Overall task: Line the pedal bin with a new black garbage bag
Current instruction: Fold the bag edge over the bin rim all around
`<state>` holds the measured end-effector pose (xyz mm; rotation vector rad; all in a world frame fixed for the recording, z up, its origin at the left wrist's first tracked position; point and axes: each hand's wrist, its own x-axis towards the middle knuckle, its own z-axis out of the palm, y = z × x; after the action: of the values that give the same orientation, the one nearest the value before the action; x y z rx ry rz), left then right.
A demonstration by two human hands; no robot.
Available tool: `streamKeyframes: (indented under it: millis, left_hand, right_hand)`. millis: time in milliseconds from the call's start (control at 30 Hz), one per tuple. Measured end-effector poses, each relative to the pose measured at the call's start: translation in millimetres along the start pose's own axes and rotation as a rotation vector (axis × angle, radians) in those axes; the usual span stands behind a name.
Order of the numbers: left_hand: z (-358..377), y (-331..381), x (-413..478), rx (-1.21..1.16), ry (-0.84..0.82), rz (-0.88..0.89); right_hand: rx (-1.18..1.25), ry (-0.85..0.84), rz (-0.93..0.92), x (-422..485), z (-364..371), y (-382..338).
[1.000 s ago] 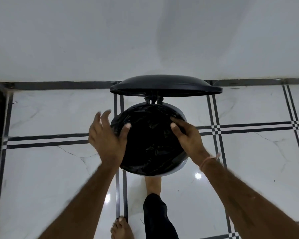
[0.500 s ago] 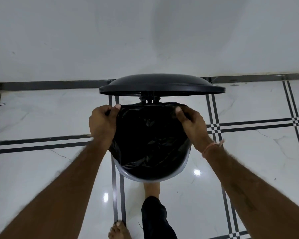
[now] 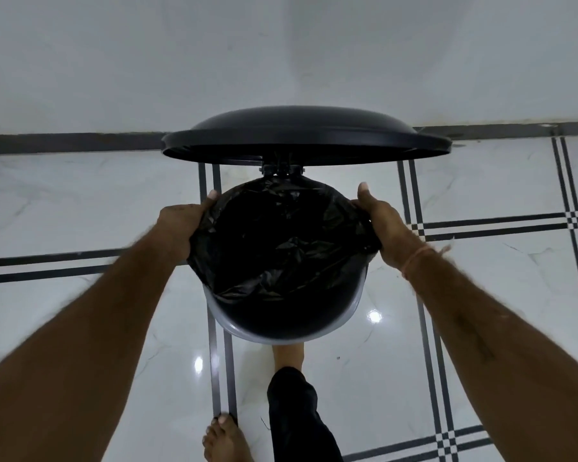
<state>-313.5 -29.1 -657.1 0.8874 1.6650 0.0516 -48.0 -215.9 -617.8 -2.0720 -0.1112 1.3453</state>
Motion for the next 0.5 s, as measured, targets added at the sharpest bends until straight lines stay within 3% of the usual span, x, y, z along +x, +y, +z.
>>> streamKeyframes:
  millis: [200, 367, 500]
  left_hand:
    - [-26.3, -37.2, -29.4, -0.213, -0.169, 0.087]
    - [-42.0, -70.5, -46.5, -0.327, -0.318, 0.114]
    - [-42.8, -88.8, -60.6, -0.313, -0.253, 0.091]
  right_hand:
    - [-0.034, 0.029, 0.003, -20.1, -12.8, 18.6]
    - [0.17, 0.013, -0.129, -45.1, -14.2, 53.3]
    - [0.344, 0.047, -0.168, -67.2, -4.3, 77.2]
